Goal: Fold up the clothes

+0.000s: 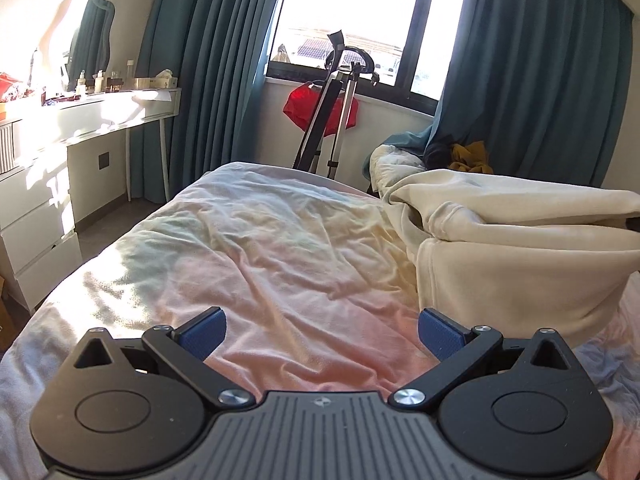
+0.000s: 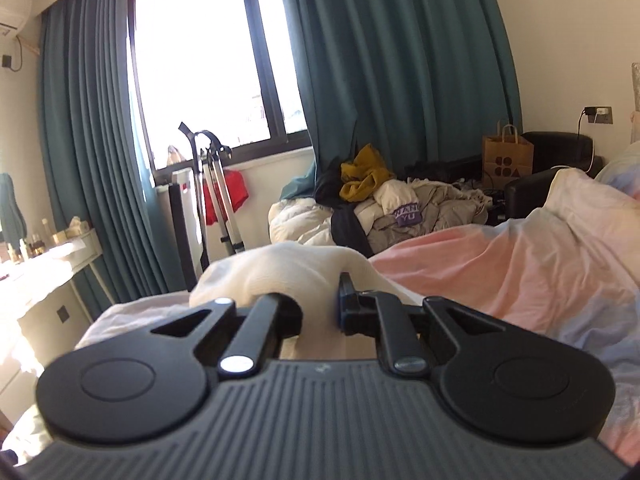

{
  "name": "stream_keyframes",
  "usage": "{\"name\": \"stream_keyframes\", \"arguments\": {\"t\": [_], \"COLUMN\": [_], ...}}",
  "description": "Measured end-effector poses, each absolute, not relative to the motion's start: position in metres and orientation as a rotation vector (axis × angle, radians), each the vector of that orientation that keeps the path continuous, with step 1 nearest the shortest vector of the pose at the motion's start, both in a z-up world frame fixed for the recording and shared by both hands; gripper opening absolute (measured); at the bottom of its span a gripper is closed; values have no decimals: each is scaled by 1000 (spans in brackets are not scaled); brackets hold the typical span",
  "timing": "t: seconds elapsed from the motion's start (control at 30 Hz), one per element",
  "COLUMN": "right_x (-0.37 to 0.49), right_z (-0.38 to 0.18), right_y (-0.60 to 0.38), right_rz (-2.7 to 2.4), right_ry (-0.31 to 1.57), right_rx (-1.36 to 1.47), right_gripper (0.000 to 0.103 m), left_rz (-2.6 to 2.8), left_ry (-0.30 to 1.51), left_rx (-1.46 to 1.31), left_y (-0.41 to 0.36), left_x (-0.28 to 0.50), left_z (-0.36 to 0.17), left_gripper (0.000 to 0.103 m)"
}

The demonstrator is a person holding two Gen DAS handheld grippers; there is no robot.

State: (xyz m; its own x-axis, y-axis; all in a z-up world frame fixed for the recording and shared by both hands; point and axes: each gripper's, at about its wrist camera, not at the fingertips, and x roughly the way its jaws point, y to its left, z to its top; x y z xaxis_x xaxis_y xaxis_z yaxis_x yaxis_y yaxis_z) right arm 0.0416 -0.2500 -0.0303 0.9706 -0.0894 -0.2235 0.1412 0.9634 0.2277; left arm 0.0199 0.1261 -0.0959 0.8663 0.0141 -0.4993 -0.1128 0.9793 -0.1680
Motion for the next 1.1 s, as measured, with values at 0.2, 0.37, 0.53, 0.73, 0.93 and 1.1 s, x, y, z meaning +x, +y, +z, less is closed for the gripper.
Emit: {"name": "stream_keyframes", "arguments": {"t": [0.2,0.37,0.53,0.73,0.93,1.1], "right_x": [-27,-41,-36,-58,-86,-52], "right_z": [14,-25,-101,-111,-93,-97], "right_y": [-302,-348,-366,-339,-316,-296], "right_rz": [-187,-318,-355,-317,-248,-131], "right_ry": [77,191,426,401,183,229], "right_rx": [284,288,323,275,242,295], "right_gripper": [13,13,15,30,98,97], "left_rz": [34,-21,-67,-91,-78,-37], "left_ry": [503,525,559,533,531,559], "left_rx": [-192,-188,-136,-100,-61,-53], "left_y": [115,98,79,68,60,57], "left_x": [9,16,17,8,11,38], "left_z": [-91,-100,-111,-115,-129,-146], "left_gripper": [103,103,103,103,103,102]}}
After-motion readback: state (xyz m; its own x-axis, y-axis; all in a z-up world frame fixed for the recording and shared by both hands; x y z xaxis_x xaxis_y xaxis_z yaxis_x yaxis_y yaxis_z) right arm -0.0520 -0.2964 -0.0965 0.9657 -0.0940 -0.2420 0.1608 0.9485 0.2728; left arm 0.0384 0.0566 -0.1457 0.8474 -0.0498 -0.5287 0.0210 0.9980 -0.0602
